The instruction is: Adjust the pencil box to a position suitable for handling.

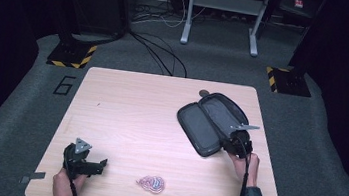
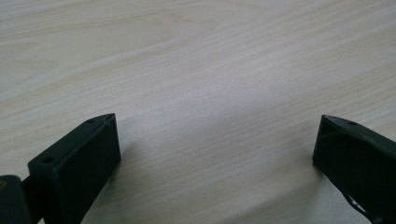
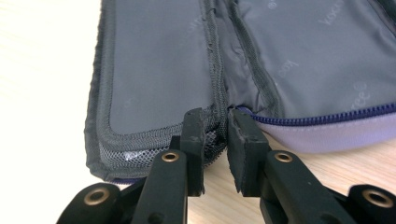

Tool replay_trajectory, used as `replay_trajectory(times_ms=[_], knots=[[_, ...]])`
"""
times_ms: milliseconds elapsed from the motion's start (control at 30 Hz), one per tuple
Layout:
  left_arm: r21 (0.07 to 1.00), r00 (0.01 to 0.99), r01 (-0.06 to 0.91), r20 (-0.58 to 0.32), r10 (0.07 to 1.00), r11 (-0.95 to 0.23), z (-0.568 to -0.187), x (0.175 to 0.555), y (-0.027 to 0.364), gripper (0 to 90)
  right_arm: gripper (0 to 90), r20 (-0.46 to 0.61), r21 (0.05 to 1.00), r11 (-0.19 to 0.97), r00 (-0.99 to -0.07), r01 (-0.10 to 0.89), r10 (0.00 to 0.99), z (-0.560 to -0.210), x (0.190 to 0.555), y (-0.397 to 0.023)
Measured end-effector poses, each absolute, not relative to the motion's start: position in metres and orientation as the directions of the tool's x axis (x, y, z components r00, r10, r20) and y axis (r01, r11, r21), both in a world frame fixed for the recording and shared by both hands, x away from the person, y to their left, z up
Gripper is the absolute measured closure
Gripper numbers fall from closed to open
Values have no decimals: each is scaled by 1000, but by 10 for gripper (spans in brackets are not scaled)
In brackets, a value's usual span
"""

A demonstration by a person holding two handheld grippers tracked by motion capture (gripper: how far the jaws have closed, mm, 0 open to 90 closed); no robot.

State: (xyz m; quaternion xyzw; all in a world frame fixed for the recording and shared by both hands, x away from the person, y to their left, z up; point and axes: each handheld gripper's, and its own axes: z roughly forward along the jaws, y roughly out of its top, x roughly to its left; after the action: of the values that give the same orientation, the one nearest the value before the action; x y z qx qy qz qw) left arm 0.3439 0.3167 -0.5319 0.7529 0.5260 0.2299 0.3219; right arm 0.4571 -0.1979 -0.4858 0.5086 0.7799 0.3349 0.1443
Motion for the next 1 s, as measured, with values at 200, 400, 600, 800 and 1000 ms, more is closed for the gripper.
replay_trajectory(times_ms=[200,400,600,800,1000], knots=[[730,340,641,7,940,-238,-532,344,317,6,761,108,673,280,-466,684,878,-486,456,-190],[727,341,644,8,940,-239,-532,344,317,6,756,109,668,300,-489,681,865,-486,455,-183],[728,340,643,7,941,-238,-532,344,317,7,745,135,666,299,-505,683,852,-485,451,-168],[730,340,641,7,940,-238,-532,344,317,7,612,141,680,306,-529,667,837,-483,452,-166],[730,340,641,7,940,-238,-532,344,317,7,491,129,710,261,-485,654,865,-466,451,-188]])
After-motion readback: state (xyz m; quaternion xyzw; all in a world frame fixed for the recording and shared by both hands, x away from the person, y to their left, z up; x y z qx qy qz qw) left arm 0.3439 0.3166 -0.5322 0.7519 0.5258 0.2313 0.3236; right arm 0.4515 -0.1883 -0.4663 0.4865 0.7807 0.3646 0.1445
